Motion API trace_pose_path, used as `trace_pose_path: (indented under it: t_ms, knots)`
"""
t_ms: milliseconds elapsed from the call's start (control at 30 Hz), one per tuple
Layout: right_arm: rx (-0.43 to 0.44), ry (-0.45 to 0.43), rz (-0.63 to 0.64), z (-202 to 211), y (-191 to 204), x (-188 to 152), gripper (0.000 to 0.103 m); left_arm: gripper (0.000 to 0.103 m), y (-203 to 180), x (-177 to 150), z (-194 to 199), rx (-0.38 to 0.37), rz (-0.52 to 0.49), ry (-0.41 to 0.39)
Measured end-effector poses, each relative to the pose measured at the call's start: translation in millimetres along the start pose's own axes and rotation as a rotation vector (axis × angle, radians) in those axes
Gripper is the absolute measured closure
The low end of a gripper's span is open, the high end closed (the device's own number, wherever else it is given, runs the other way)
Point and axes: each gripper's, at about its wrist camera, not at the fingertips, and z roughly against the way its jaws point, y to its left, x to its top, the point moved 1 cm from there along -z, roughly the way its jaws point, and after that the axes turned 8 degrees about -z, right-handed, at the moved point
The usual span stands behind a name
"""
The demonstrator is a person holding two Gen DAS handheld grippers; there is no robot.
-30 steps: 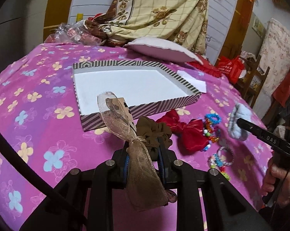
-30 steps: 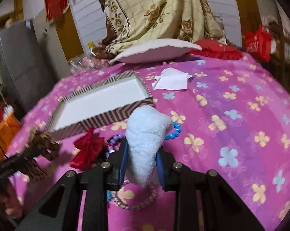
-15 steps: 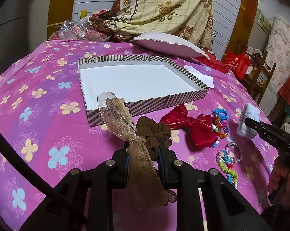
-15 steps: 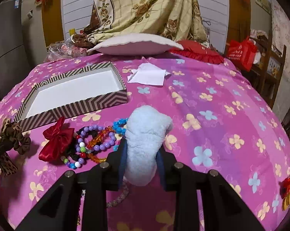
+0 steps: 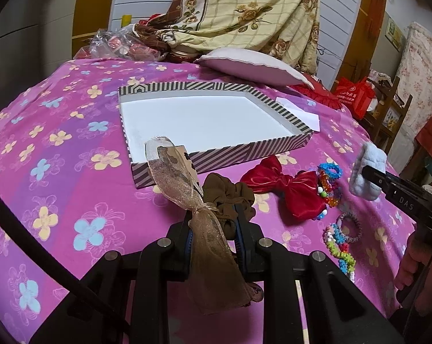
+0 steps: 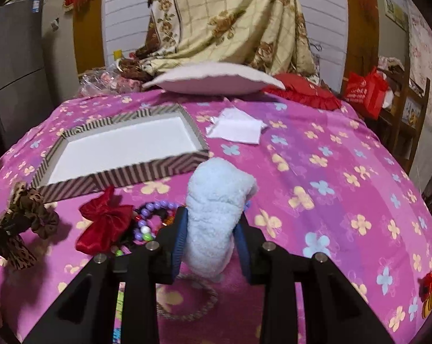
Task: Organize jewelry
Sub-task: 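Lower the ribbon bow and scrunchie into the box with left while right drops the white pouch in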
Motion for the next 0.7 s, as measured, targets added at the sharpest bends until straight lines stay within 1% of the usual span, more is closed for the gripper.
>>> trace_pose_path:
  t_ms: [33, 100, 167, 267, 400, 467, 533, 600, 667, 700]
  knots:
    - [-0.008, -0.004, 0.002, 1, 2, 1, 0.07, 0.103, 0, 0, 1, -0.001, -0.002, -0.002]
    - [0.008, -0.018, -0.017, 6, 2, 3, 0.07, 0.103, -1, 2, 3, -0.006, 0.0, -0.011]
    - [0.018, -0.027, -0.037, 8, 2, 7, 0.07, 0.103, 1, 10, 12, -0.016, 0.006, -0.051]
    - [0.036, -0.039, -0.038, 10, 8, 11, 0.07, 0.103, 6, 30, 24, -0.024, 0.013, -0.124]
    - [0.063, -0.039, -0.029, 7, 18, 15, 0.07, 0.103, 23, 71, 23, -0.024, 0.044, -0.167]
    - [0.068, -0.036, -0.032, 6, 22, 17, 0.07, 0.103, 32, 89, 14, -0.03, 0.058, -0.167]
    - [0.089, -0.034, -0.036, 6, 26, 17, 0.07, 0.103, 41, 104, 0, -0.016, 0.072, -0.17]
    - [0.094, -0.039, -0.026, 6, 30, 18, 0.07, 0.103, 49, 106, -16, -0.017, 0.084, -0.158]
    - [0.114, -0.044, -0.024, 4, 33, 21, 0.07, 0.103, 57, 98, -32, -0.008, 0.101, -0.121]
    - [0.131, -0.051, -0.02, 2, 36, 24, 0.07, 0.103, 60, 94, -42, 0.005, 0.108, -0.084]
